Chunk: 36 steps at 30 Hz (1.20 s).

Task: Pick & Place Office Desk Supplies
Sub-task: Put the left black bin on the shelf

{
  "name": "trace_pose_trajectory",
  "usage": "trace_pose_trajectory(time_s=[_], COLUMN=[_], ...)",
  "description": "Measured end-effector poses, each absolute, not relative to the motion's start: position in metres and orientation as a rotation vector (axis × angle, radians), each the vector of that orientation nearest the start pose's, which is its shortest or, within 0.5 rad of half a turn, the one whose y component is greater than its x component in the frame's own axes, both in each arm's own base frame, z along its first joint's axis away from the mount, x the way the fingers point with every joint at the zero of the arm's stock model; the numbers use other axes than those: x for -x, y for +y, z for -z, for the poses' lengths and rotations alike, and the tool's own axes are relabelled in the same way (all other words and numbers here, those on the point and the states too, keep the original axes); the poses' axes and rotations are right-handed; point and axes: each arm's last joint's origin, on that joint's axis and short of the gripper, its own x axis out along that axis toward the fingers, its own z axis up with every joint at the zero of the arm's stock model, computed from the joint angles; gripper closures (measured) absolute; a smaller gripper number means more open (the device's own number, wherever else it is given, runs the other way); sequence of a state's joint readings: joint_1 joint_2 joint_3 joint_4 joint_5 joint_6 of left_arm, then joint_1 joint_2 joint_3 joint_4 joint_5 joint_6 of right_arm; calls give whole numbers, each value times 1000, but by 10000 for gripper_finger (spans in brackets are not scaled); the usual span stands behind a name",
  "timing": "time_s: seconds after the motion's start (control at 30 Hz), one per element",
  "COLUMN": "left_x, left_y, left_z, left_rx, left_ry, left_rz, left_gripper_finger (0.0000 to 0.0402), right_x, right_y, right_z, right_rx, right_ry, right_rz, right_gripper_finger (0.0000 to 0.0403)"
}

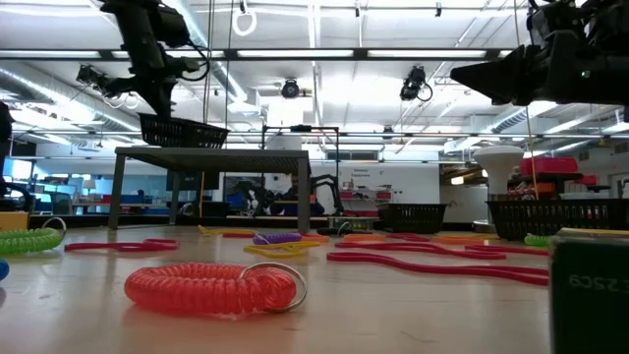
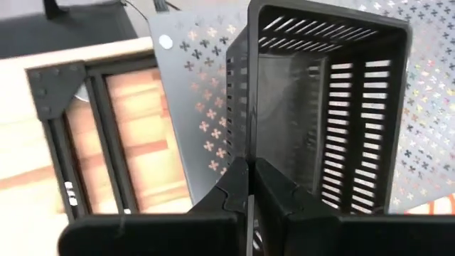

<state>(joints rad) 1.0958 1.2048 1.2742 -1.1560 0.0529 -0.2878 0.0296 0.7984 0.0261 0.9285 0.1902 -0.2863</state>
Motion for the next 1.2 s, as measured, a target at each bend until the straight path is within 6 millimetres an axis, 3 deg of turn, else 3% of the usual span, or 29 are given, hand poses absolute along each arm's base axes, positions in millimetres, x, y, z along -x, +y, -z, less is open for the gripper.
trace_pose_trajectory(time_s=[0.3,0.87,1.0,1.2], left_x=[-99,-103,-104,-108], left_y=[190,187,185,180], left_z=[-323,-324,-338,-377], left_rx=[912,814,749,651], left_ry=[836,891,900,805], left_rz=[-1110,-1140,-1148,-1106], left_gripper_finger=[388,323,301,295], right_x=[-148,-148,-148,-148], right_y=[-1,-1,-1,-1], right_z=[-181,-181,-181,-181], right_rx=[285,285,285,284], right_ry=[-141,-143,-143,-151], right_rz=[184,178,178,179], right_gripper_finger=[396,396,396,396])
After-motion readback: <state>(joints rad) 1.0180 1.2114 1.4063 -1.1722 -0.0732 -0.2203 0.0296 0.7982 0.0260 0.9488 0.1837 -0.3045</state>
